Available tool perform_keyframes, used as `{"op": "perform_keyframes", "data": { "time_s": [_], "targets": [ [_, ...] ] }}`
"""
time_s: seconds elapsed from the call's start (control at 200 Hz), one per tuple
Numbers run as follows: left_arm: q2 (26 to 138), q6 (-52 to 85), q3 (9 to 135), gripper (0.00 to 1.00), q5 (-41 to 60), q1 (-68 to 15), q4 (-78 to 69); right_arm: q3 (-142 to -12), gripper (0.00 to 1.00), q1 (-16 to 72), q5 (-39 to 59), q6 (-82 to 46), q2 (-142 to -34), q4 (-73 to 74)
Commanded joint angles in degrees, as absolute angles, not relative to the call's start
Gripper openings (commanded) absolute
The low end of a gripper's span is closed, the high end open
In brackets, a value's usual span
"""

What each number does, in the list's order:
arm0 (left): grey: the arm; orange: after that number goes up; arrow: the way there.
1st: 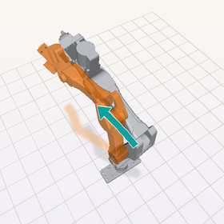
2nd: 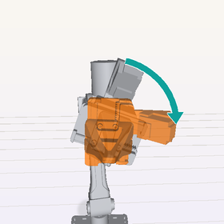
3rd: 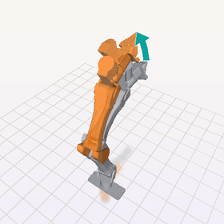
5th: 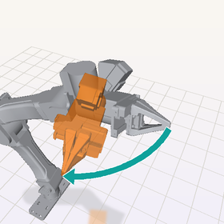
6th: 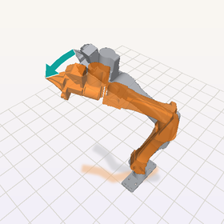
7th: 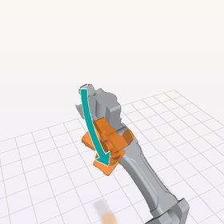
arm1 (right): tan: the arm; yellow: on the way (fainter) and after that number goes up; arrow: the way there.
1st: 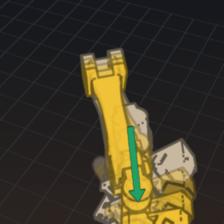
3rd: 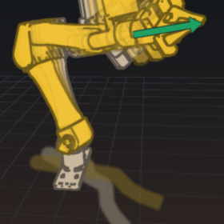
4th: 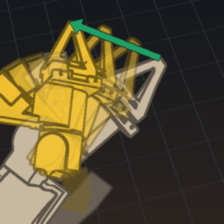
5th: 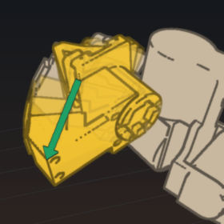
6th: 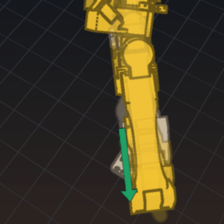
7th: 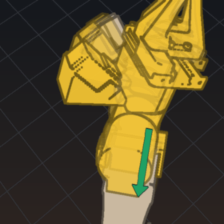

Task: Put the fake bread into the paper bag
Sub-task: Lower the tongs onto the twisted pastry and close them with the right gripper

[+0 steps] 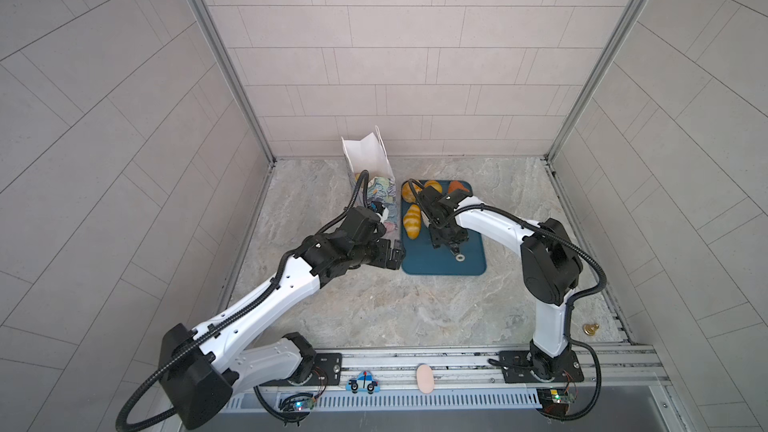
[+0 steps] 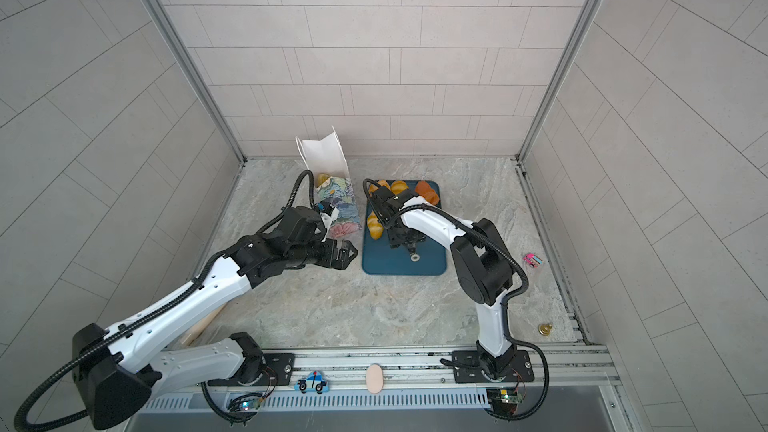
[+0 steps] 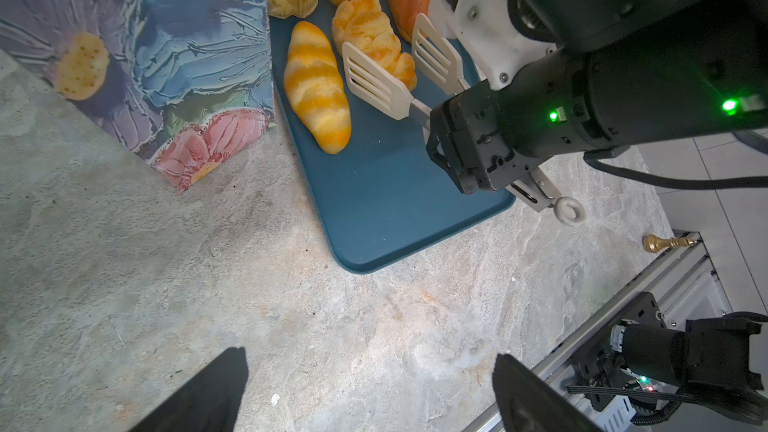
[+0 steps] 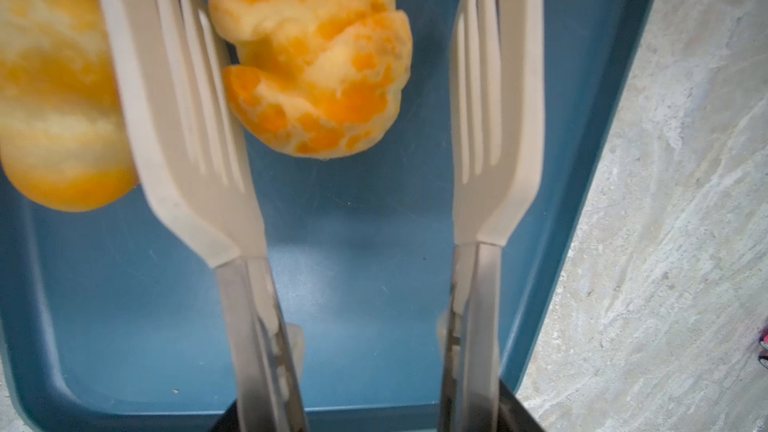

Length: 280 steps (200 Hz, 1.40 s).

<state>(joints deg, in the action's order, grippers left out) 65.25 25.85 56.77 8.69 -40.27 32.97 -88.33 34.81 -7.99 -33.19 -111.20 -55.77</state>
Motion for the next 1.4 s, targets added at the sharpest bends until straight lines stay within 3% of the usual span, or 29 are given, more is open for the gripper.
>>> {"op": "perform_keyframes", "data": {
  "time_s": [0.0, 0.811, 1.396],
  "targets": [
    [65.3, 25.1, 58.6, 1.0, 7.7, -40.4, 33.3, -90.2, 0.64, 34.4, -8.3, -32.5, -112.1, -56.3],
    [64.4, 24.4, 59.5, 1.0, 6.6, -40.4, 34.1, -89.8, 0.4, 34.1, -7.2, -32.1, -108.7, -58.6],
    [59.9, 24.2, 59.2, 1.0, 4.1, -40.3, 35.4, -85.4, 0.4, 34.9, -5.7, -34.5, -99.8, -57.5]
  ]
}}
